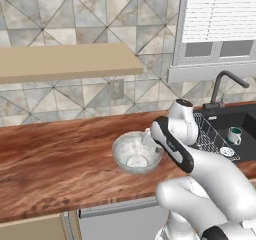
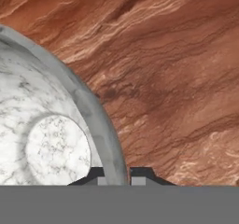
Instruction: Pick the mug and place it in the sink. Pick the bowl and place it in the open cabinet and then close the cabinet.
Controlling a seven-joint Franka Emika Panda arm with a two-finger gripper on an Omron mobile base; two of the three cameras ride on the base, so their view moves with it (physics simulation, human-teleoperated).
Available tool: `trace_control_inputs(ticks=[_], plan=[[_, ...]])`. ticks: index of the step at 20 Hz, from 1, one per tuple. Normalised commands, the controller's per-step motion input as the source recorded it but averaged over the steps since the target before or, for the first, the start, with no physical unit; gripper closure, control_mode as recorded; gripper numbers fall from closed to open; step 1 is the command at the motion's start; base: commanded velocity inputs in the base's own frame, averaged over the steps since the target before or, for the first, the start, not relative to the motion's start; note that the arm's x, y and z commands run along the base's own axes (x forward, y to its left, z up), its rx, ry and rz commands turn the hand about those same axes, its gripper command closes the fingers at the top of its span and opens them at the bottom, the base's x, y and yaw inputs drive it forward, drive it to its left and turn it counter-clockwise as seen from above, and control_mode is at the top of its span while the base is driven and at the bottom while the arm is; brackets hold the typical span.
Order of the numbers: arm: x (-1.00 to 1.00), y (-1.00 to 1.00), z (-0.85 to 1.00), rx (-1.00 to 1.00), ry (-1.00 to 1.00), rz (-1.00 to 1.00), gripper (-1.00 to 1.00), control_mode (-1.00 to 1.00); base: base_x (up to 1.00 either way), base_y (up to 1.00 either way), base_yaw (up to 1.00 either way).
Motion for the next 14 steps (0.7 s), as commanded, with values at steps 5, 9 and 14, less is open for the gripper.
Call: trace_control_inputs(ticks=[5, 9, 14], plan=[[-0.42, -0.14, 0.41, 0.12, 0.00, -0.36, 1.00, -1.00, 0.00, 0.00, 0.00], [-0.40, -0.10, 0.30, 0.06, 0.00, -0.43, 1.00, -1.00, 0.00, 0.00, 0.00], [-0.14, 0.00, 0.47, 0.01, 0.00, -0.40, 1.00, -1.00, 0.00, 0.00, 0.00]])
